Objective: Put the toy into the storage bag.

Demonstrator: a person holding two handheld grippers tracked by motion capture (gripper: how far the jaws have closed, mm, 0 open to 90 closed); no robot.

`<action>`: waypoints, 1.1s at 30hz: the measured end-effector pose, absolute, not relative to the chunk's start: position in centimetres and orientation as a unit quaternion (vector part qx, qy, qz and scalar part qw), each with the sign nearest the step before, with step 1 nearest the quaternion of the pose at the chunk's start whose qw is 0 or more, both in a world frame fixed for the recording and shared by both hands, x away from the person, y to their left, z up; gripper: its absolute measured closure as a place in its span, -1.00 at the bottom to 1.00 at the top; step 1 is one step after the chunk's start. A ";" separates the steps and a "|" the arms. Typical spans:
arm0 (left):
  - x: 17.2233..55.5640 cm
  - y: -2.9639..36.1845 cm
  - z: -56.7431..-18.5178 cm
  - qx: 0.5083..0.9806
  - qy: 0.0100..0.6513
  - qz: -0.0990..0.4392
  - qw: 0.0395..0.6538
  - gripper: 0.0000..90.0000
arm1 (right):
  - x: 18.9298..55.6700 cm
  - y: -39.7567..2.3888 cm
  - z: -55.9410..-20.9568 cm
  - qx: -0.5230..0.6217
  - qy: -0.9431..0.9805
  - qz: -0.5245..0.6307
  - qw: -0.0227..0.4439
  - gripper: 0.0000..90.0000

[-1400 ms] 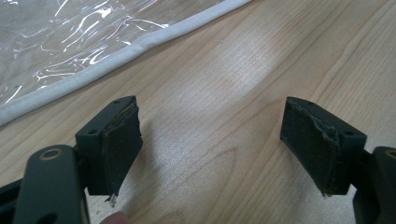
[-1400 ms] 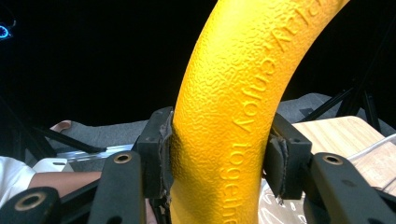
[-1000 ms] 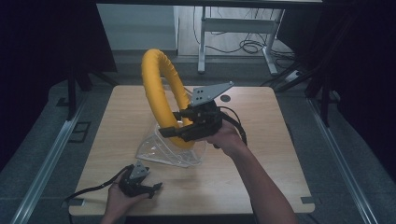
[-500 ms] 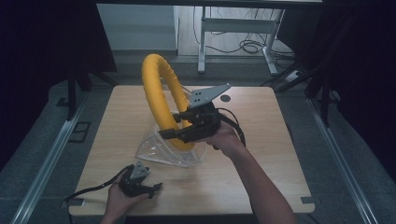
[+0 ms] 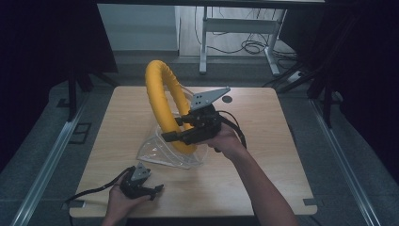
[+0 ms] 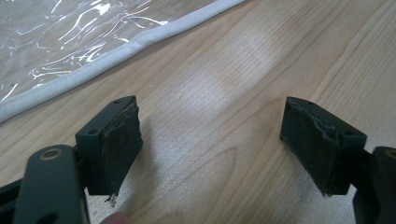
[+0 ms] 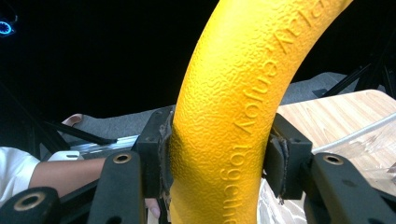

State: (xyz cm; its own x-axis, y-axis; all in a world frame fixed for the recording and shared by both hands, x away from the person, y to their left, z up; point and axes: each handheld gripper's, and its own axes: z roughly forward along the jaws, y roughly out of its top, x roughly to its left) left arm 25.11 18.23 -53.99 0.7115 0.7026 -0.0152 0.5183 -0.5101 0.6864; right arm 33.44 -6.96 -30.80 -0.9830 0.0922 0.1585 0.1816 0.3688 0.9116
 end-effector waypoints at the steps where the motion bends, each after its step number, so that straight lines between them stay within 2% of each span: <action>1: 25.1 18.2 -54.0 0.859 0.356 0.134 0.344 -0.55 | 33.4 -7.0 -30.8 -0.083 -0.826 -0.556 0.040 0.10; 29: 25.1 18.2 -54.0 0.859 0.354 0.135 0.344 -0.55 | 35.1 -6.9 -33.8 -0.105 -0.833 -0.540 0.060 0.09; 33: 25.1 18.2 -54.0 0.859 0.355 0.135 0.344 -0.55 | 35.2 -6.9 -34.1 -0.109 -0.837 -0.533 0.051 0.07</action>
